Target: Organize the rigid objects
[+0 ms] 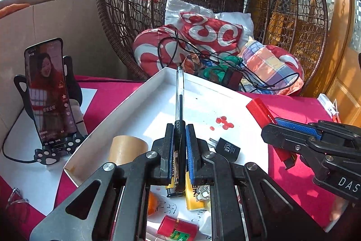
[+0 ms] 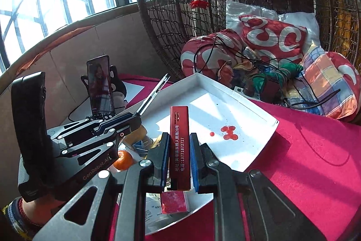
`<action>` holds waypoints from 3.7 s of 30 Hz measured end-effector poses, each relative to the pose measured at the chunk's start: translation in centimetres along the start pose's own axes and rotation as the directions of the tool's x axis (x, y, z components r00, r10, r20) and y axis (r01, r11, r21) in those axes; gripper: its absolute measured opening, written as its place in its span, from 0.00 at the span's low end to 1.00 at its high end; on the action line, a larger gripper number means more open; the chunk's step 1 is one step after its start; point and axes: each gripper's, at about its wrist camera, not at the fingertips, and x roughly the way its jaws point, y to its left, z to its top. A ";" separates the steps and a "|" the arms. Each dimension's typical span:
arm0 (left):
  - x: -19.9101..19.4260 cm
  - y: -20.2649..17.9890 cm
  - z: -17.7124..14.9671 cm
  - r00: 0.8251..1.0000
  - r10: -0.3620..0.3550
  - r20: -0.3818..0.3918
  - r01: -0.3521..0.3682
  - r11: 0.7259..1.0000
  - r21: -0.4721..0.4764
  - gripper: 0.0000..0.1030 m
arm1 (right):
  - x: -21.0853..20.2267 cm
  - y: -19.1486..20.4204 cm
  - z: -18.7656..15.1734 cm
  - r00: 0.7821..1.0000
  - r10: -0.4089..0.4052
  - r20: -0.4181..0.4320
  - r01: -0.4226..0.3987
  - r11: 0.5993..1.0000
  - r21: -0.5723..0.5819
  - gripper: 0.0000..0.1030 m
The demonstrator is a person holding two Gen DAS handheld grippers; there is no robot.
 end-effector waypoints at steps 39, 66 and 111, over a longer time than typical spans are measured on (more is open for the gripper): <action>-3.0 0.6 -3.0 0.990 0.132 0.044 -0.125 0.981 -0.146 1.00 | -5.3 0.2 -3.6 0.973 -0.132 0.191 0.127 0.991 0.040 1.00; -7.3 -6.6 -6.3 0.998 -0.061 0.030 0.061 0.998 0.007 1.00 | -12.7 -6.9 -14.7 0.671 -0.667 -0.325 0.632 0.743 -0.220 1.00; -10.1 -14.4 -10.5 0.989 -0.144 -0.023 0.145 0.976 0.161 1.00 | -18.1 -5.8 -19.4 0.687 -0.681 -0.251 0.660 0.731 -0.176 1.00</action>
